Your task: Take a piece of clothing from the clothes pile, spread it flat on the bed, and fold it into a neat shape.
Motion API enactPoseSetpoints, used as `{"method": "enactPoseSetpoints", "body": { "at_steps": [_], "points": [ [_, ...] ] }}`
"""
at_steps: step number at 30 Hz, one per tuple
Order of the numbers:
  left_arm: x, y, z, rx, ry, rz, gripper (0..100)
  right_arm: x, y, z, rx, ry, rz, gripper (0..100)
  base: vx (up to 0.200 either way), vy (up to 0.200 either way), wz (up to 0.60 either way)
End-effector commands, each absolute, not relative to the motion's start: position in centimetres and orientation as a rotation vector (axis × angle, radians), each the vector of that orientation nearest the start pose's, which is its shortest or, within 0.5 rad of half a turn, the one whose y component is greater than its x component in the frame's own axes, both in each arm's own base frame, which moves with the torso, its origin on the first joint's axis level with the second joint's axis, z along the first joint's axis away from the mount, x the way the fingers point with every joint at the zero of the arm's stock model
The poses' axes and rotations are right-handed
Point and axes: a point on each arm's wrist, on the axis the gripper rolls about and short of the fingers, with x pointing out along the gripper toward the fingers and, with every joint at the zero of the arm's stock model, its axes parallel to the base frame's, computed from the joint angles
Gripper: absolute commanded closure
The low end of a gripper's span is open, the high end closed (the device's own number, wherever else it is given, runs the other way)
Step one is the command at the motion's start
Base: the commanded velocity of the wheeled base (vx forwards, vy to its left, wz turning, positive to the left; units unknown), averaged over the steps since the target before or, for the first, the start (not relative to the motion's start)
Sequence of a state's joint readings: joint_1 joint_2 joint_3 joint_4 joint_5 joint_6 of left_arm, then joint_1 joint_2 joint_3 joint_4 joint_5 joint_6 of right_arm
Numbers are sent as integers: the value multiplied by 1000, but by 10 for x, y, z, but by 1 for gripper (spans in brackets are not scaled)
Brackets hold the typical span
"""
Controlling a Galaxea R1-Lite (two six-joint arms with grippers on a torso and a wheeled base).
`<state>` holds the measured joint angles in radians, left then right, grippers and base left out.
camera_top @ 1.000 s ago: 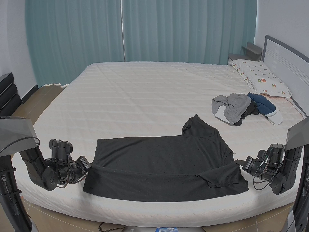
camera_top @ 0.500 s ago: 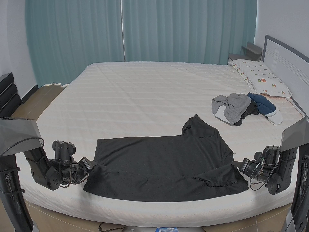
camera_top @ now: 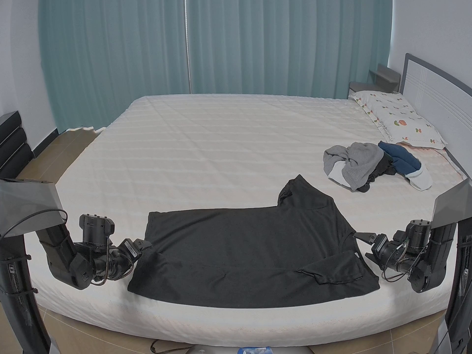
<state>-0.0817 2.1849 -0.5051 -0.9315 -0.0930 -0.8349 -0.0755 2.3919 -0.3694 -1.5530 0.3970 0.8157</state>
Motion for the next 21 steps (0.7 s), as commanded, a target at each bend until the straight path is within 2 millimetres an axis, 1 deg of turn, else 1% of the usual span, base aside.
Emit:
{"method": "enactPoseSetpoints", "body": {
  "at_steps": [1, 2, 5, 16, 21],
  "points": [
    [305, -26, 1, -842, 737, 160, 0, 305, -27, -25, 984, 523, 99, 0, 0, 0, 0],
    [305, -26, 1, -850, 730, 155, 0, 305, -27, -25, 1007, 528, 103, 0, 0, 0, 0],
    [305, -26, -1, -849, 731, 158, 0, 304, -27, -26, 1026, 535, 101, 0, 200, 0, 0],
    [307, -27, 2, -850, 716, 151, 0, 302, -23, -29, 1024, 559, 104, 0, 0, 0, 0],
    [315, -28, 7, -853, 692, 141, 0, 302, -21, -31, 1022, 567, 107, 0, 0, 0, 0]
  ]
}}
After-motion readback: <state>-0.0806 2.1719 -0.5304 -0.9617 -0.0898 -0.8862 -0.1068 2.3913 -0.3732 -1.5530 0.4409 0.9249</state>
